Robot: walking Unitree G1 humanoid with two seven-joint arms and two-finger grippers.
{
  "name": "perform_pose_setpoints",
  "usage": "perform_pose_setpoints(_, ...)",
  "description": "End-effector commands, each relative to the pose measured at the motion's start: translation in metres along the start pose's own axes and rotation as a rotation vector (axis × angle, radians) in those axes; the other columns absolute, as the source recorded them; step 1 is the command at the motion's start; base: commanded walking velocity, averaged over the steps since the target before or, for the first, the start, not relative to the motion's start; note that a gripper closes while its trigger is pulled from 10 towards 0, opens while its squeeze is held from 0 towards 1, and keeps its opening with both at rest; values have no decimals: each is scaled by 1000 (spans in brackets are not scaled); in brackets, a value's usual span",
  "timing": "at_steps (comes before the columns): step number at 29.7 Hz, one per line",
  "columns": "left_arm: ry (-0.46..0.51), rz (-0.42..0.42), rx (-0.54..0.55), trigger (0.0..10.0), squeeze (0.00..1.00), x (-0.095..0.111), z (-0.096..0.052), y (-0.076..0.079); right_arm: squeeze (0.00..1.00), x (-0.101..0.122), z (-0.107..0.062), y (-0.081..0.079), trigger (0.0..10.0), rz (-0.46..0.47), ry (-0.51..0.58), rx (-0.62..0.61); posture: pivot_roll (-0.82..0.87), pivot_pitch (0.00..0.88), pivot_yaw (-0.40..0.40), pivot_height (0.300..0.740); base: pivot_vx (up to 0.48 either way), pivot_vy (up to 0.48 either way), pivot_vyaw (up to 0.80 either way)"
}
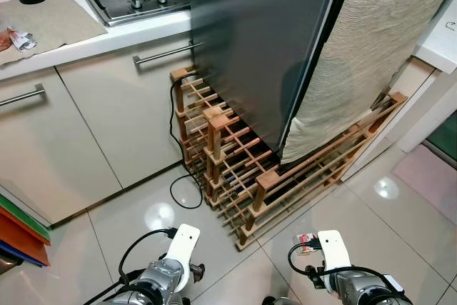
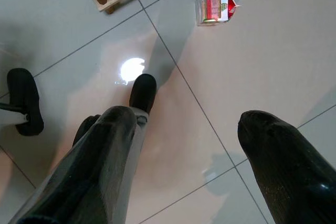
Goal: Restocking fridge
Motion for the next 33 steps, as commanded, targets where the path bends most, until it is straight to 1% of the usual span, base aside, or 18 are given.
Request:
perform_pose_setpoints(1, 7, -2, -4, 10000, 0, 2, 0, 2, 0, -1, -1, 6, 10000, 11, -6, -11, 103, 58, -55, 740, 0, 0, 0)
perform_pose_setpoints(20, 5, 12, -4, 10000, 0, 3, 0, 0, 0, 0, 0, 5, 10000, 15, -6, -13, 105, 46, -52, 740, 0, 0, 0)
perform_pose_setpoints(25, 13, 8, -11, 10000, 0, 4, 0, 2, 0, 0, -1, 5, 10000, 19, -5, -10, 103, 36, -49, 740, 0, 0, 0)
perform_pose_setpoints(28, 59, 10, -24, 10000, 0, 15, 0, 7, 0, 0, -1, 5, 10000, 35, 9, -5, 87, 31, -42, 740, 0, 0, 0)
perform_pose_setpoints(30, 122, 4, -25, 10000, 0, 33, -1, 8, 0, 1, 0, 4, 10000, 55, 26, 8, 85, 30, -42, 740, 0, 0, 0)
perform_pose_setpoints(32, 136, 2, -24, 10000, 0, 37, -1, 8, 0, 2, 0, 3, 10000, 59, 30, 11, 85, 30, -42, 740, 0, 0, 0)
perform_pose_setpoints(33, 231, 33, -4, 10000, 0, 62, -4, 6, 0, 9, -1, 5, 10000, 29, 77, 9, 86, 30, -43, 740, 0, 0, 0)
Point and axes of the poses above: a point about 5 cm out from each wrist's last joint towards the gripper, its own z axis pointing out of the wrist towards the gripper, its own x axis along the axis of the wrist's last joint, y = z × x, the point moved 6 cm from there along z, pointing out of the wrist towards the gripper, and after that the axes turned 4 degrees about z, right-handed, at the moved point
